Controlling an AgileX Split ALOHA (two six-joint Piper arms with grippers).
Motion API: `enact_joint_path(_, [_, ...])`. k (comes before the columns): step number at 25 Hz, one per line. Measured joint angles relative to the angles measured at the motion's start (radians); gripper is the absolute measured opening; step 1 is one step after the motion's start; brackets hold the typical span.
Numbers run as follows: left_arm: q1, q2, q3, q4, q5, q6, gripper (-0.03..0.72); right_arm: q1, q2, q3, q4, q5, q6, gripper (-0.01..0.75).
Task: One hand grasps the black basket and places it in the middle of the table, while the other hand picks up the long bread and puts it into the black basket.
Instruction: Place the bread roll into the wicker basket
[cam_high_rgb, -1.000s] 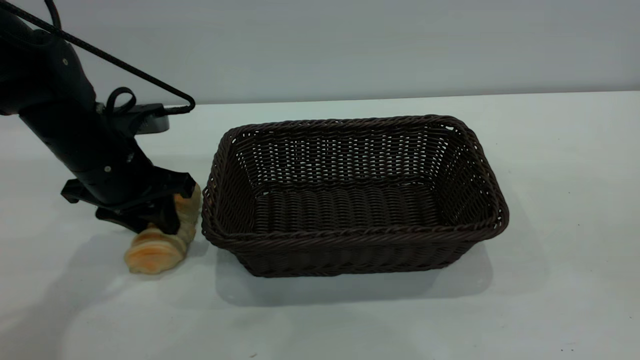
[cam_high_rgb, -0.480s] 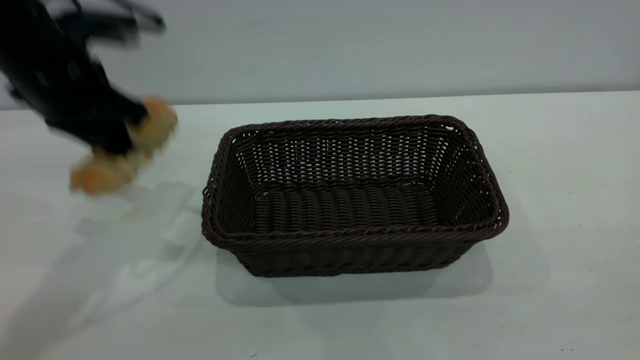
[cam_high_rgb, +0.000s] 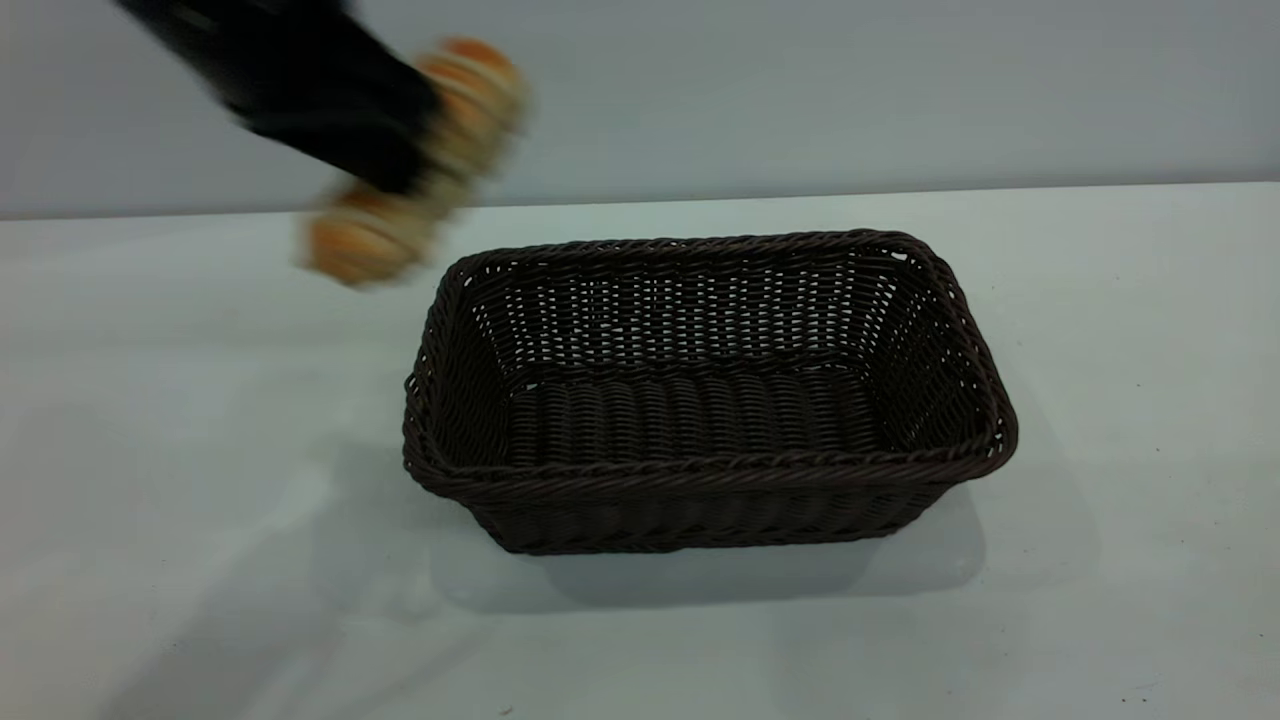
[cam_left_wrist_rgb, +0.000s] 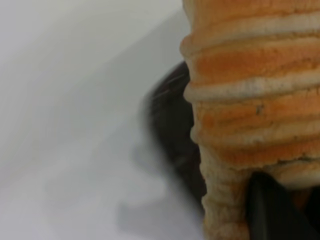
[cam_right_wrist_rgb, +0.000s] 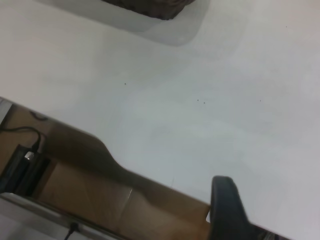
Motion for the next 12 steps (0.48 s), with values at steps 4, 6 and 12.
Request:
enact_joint_path(4, [-0.099,0.143,0.0,-0.022,-0.192,-0.001,0.081,0.0,0.0,0.0,0.0,-0.001,0.001,0.453])
enact_joint_path(6, [-0.124,0.206,0.0,-0.024,-0.27,-0.001,0.085,0.0,0.0,0.0,0.0,-0.001,0.001,0.453])
enact_joint_path(12, [-0.138,0.283,0.0,-0.057,-0.328,-0.001,0.292,0.0,-0.017,0.0,-0.001,-0.001,0.001,0.452])
